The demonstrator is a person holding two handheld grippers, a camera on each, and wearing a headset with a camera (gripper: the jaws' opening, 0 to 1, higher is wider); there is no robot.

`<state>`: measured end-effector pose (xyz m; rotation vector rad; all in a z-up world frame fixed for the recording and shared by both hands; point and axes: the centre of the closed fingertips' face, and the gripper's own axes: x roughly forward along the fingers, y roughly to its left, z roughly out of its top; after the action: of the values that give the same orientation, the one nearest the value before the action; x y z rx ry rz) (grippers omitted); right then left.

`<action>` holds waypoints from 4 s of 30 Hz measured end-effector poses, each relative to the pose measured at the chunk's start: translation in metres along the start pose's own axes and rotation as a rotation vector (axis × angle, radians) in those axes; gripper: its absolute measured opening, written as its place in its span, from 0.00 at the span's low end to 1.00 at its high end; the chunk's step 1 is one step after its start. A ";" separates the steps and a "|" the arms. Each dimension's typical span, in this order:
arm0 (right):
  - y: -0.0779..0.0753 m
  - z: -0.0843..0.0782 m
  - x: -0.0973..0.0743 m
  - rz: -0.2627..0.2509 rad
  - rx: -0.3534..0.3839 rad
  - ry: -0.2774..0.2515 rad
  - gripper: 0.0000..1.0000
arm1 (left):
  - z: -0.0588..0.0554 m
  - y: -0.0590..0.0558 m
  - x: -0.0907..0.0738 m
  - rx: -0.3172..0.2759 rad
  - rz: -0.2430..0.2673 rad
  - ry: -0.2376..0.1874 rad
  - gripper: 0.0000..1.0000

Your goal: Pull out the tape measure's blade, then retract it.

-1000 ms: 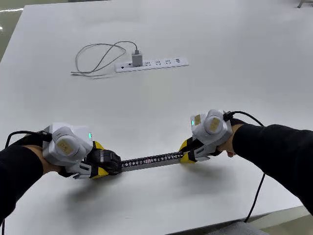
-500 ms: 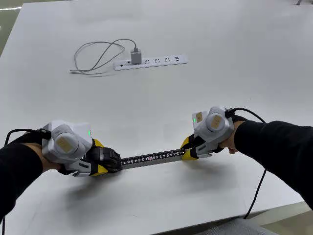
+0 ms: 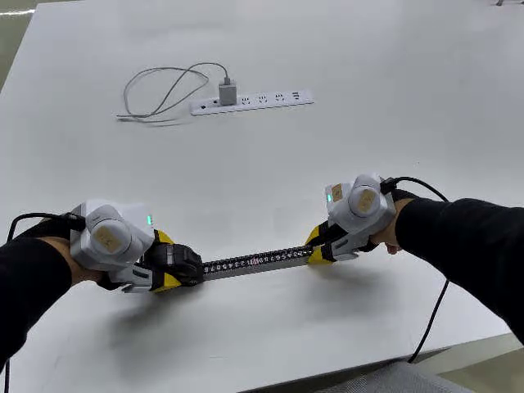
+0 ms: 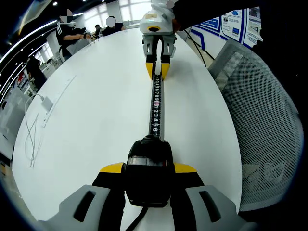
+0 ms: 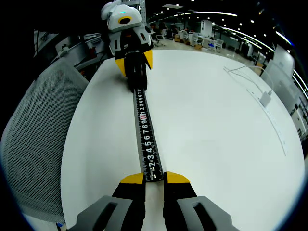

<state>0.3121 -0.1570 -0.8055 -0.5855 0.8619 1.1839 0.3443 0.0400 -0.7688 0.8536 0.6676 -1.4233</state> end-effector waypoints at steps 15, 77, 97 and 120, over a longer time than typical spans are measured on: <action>-0.001 -0.006 -0.003 -0.002 0.000 0.003 0.09 | -0.001 0.001 0.000 -0.003 0.004 0.001 0.31; -0.004 -0.026 -0.018 -0.010 0.015 0.028 0.09 | 0.000 0.001 0.000 -0.001 0.001 0.008 0.31; -0.005 -0.033 -0.023 -0.009 0.023 0.026 0.09 | -0.001 0.001 0.000 0.002 0.005 0.016 0.31; -0.004 -0.033 -0.024 -0.011 -0.034 0.071 0.11 | 0.001 0.002 0.001 -0.001 -0.003 0.019 0.32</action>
<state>0.3041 -0.1970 -0.8048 -0.6622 0.8992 1.1751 0.3460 0.0384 -0.7689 0.8666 0.6840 -1.4195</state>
